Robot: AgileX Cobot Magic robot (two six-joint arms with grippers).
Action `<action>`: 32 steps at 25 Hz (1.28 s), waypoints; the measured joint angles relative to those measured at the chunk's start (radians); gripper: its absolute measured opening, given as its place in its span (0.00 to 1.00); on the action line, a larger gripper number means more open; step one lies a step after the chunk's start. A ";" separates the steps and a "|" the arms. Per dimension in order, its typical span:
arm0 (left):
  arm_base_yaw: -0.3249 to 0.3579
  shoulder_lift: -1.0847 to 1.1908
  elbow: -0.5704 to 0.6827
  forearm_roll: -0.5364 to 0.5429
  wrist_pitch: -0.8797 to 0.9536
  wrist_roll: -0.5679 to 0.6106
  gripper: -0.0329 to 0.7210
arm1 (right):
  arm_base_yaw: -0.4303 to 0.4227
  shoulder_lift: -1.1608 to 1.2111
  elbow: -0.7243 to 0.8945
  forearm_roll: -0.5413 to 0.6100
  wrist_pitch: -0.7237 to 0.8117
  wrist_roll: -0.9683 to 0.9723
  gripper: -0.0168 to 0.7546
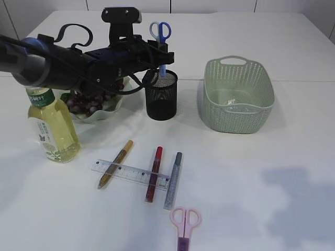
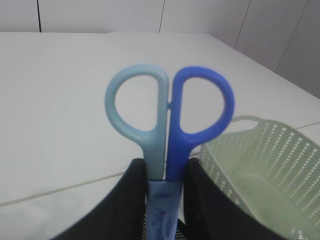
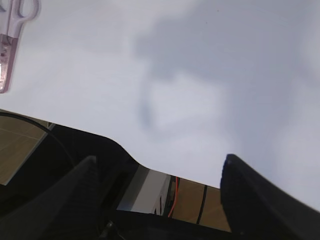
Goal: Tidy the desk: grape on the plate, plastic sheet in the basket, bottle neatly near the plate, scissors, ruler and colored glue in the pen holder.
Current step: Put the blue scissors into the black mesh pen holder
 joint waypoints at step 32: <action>0.012 0.025 -0.002 0.000 0.014 0.000 0.26 | 0.000 0.000 0.000 0.000 -0.005 -0.002 0.78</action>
